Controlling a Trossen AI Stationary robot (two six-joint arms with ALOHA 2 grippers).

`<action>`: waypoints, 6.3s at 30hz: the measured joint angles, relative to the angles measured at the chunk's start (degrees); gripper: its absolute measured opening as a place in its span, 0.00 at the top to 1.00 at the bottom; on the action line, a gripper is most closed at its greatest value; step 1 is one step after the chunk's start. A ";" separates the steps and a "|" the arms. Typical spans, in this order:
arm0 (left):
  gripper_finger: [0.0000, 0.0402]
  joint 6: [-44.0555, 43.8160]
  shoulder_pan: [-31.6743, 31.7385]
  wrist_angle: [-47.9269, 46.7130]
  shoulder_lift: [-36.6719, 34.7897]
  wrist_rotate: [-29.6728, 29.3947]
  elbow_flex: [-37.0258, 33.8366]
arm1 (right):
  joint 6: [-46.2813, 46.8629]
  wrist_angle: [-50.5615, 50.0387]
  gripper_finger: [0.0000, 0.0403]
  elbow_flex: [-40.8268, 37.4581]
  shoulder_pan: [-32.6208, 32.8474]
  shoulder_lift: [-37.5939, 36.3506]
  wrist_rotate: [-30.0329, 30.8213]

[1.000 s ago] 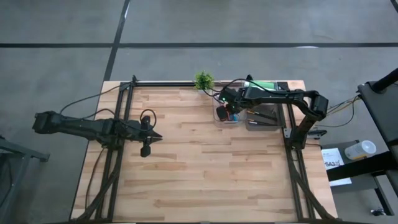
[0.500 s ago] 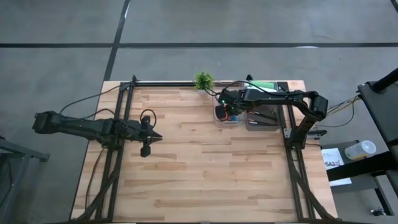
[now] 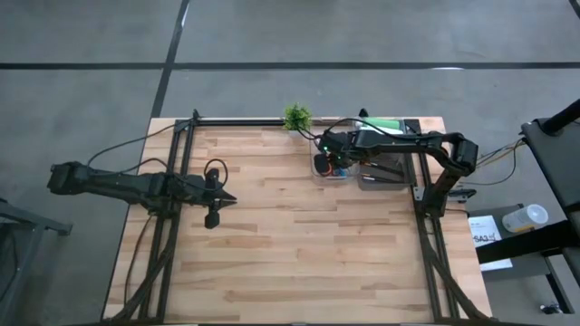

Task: Pick & Place Paint Supplies
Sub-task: Put the orange scissors into the left transparent bin, then return to Home Position

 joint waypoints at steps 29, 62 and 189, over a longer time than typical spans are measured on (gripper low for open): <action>0.85 0.01 0.00 0.00 0.00 0.02 0.00 | 0.18 2.68 0.63 -3.21 0.10 -0.45 -0.14; 0.85 0.01 0.00 -2.27 -0.21 0.03 0.00 | -43.04 38.61 0.63 -4.48 39.61 -23.34 26.92; 0.85 -7.44 -0.26 18.93 -36.00 -2.12 -16.28 | -44.35 45.32 0.63 -65.22 48.85 -95.12 4.37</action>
